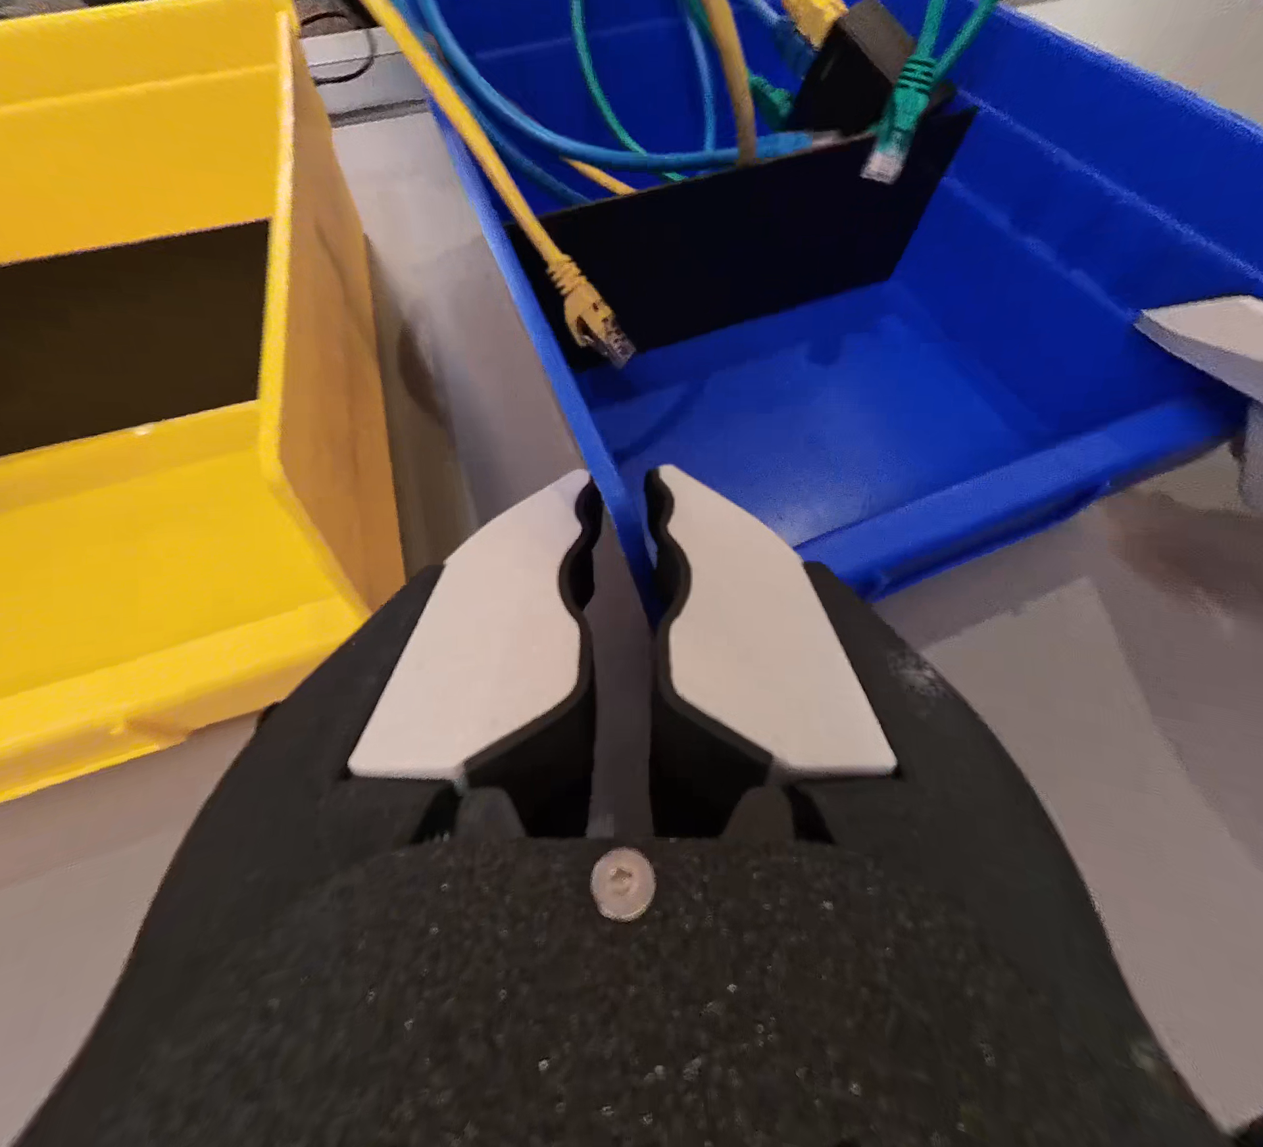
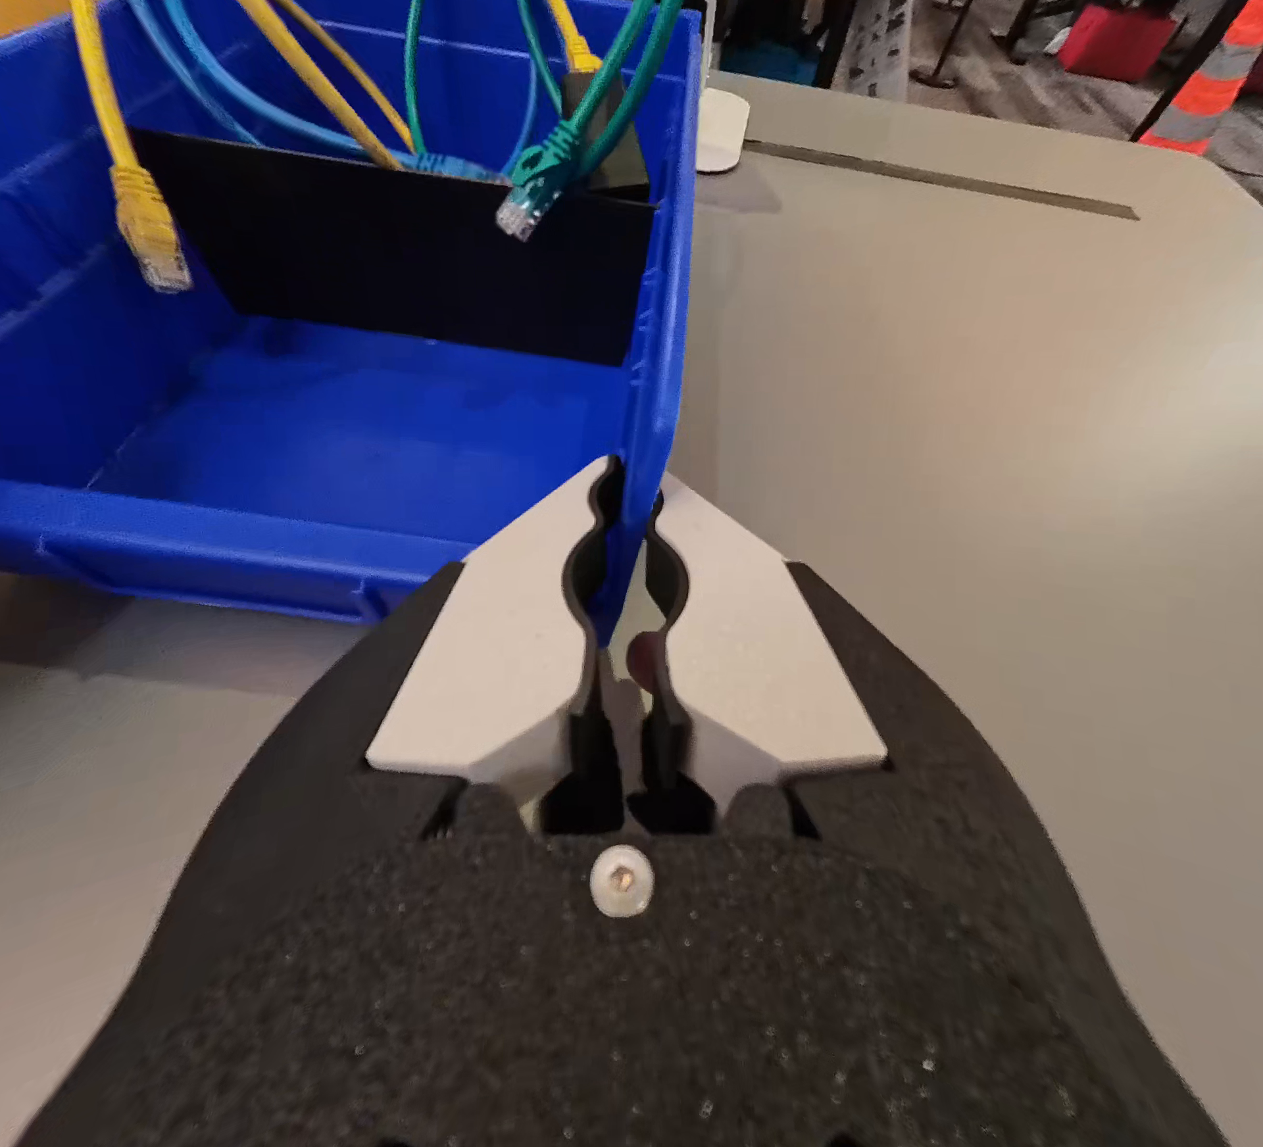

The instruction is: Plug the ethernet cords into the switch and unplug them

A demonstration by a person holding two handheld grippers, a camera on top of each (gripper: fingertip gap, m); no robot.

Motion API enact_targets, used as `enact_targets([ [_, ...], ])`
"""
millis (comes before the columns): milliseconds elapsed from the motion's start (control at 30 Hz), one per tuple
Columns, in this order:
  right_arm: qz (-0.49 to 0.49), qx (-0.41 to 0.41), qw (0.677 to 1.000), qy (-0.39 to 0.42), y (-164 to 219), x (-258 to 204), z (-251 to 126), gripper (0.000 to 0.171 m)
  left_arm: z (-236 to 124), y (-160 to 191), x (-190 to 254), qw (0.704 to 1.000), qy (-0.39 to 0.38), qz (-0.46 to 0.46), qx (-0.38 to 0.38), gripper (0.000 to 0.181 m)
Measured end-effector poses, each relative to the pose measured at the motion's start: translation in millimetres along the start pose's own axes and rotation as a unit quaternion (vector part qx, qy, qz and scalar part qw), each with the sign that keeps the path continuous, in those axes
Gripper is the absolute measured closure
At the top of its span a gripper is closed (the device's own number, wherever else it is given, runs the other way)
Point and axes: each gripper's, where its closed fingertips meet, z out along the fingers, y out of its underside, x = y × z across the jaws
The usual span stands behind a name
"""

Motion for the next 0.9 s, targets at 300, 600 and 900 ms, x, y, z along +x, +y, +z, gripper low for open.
enact_targets([
  [300, 0.093, 0.041, 0.984, -0.146, -11, 17, -45, 0.14, -86, -10, -96, 0.988, -0.08, -0.072, 0.112, 0.138],
  [600, 0.006, 0.077, 0.992, -0.096, -16, 13, -51, 0.14, -73, 25, -262, 0.975, -0.172, -0.129, 0.045, 0.123],
  [900, -0.053, 0.141, 0.975, -0.165, -31, -42, -88, 0.144, -79, 49, -232, 0.981, -0.156, -0.112, -0.033, 0.178],
])
